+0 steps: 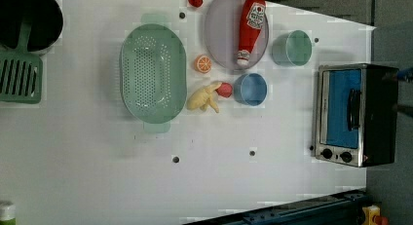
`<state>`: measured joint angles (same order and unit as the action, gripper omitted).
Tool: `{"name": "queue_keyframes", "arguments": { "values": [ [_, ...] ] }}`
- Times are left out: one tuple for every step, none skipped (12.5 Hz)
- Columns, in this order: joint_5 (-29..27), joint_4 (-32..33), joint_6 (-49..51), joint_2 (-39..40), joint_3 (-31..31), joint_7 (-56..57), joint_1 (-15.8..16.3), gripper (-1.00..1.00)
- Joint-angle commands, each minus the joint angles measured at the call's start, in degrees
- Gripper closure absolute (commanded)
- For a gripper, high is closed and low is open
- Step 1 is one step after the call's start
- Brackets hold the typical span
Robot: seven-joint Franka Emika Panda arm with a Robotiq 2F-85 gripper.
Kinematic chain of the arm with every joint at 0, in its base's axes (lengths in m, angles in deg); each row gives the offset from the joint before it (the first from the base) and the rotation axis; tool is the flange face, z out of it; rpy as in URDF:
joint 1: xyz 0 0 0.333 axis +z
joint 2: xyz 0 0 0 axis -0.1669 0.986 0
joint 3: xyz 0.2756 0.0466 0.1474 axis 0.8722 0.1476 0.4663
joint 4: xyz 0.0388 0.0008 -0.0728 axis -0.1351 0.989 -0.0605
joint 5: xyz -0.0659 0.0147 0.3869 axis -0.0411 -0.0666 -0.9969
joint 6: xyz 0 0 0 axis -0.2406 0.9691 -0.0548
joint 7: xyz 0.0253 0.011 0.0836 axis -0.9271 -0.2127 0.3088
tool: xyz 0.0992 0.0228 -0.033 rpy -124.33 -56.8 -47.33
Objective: Drag mug forwards.
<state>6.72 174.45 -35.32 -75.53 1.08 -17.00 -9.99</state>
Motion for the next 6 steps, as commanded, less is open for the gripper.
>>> {"name": "queue_keyframes", "arguments": {
  "values": [
    [-0.27, 9.88, 0.54, -4.41, -0.17, 4.46, -0.72, -1.0],
    [-0.27, 11.75, 1.15, -6.81, -0.17, 4.46, -0.73, -1.0],
    [-0.27, 13.21, 2.02, -8.87, -0.14, 4.46, -0.73, -1.0],
    [-0.27, 14.11, 2.74, -10.42, -0.14, 4.46, -0.73, -1.0],
    [-0.27, 14.56, 3.13, -11.38, -0.16, 4.46, -0.74, -1.0],
    [-0.27, 14.59, 3.43, -11.85, -0.21, 4.46, -0.77, -1.0]
  ]
}}
